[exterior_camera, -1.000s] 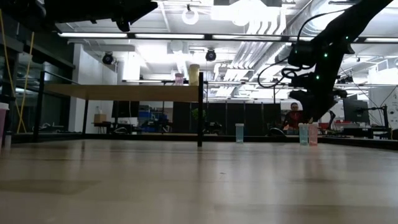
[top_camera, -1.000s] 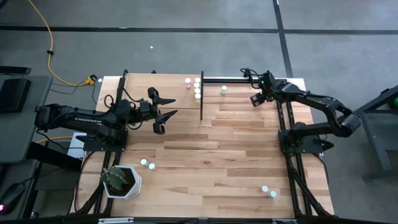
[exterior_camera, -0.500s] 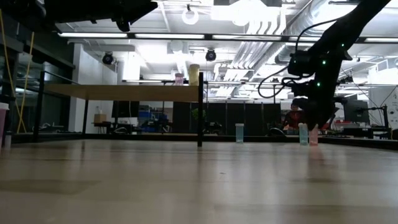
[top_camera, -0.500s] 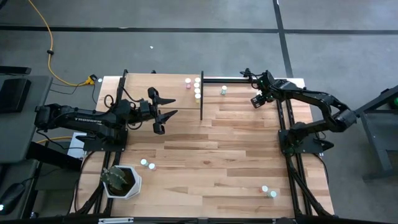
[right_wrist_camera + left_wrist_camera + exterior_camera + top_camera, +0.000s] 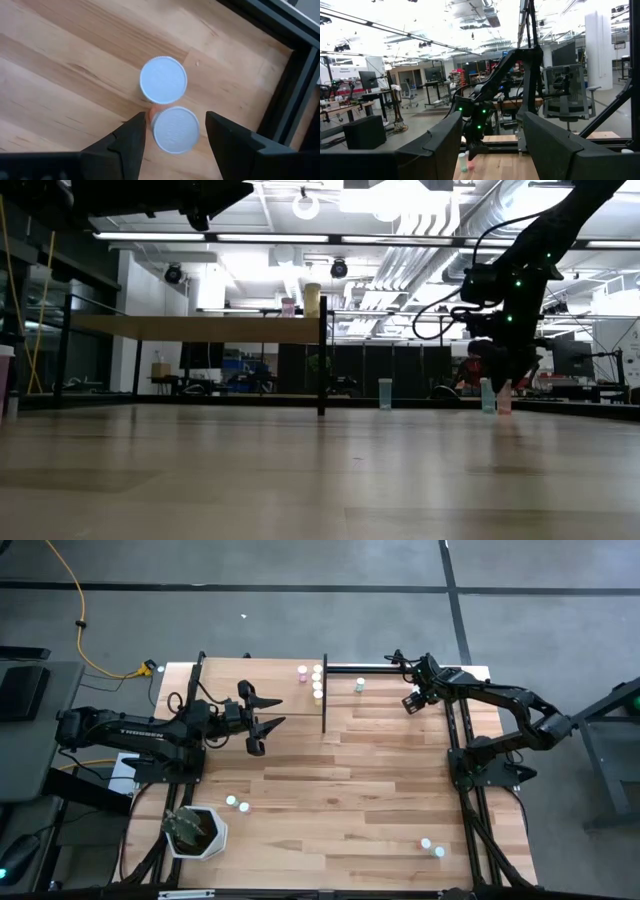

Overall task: Pick and place medicine bottles onto shelf by color
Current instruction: Put the top orange pill bottle on the shelf

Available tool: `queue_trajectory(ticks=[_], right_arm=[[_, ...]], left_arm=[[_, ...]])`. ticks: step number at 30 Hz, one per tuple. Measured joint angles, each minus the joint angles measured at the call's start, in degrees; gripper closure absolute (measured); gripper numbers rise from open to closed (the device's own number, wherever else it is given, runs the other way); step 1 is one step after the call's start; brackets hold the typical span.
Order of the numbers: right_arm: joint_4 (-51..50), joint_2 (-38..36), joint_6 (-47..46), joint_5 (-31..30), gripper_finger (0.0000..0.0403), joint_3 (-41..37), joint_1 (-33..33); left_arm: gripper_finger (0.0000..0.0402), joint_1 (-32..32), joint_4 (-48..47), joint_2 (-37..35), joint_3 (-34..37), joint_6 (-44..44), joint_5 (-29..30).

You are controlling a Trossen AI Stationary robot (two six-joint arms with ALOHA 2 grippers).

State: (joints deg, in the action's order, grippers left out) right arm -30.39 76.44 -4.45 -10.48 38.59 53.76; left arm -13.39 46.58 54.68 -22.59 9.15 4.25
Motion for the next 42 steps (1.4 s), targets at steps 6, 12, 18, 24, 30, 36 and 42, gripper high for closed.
queue_trajectory(ticks=[6,12,18,24,30,36,42], right_arm=[[0.00,0.00,0.00,-0.04,0.0227,0.00,0.00],[0.02,0.00,0.00,-0.07,0.0278,0.01,0.00],[-0.26,-0.02,-0.02,-0.09,0.0301,0.02,-0.20],[-3.94,-2.60,-0.35,4.11,0.0296,0.07,-3.07],[-5.88,-11.09,-3.02,14.31,0.0296,0.07,-11.04],[7.55,-16.26,-5.11,24.17,0.0296,0.07,-24.12],[14.82,-13.33,-2.35,18.81,0.0296,6.99,-34.77]], left_arm=[[0.0202,-0.01,0.00,0.00,0.00,0.00,0.00],[0.0202,-0.02,0.00,0.00,0.00,0.00,0.00],[0.0202,0.00,0.00,0.00,0.00,0.00,0.02],[0.0202,-0.01,0.00,0.00,0.00,0.00,0.00],[0.0202,-0.01,0.03,0.00,0.00,0.00,0.00],[0.0202,0.00,1.11,0.00,0.00,-1.28,-0.15],[0.0202,-0.02,1.38,0.00,0.00,-1.51,-0.17]])
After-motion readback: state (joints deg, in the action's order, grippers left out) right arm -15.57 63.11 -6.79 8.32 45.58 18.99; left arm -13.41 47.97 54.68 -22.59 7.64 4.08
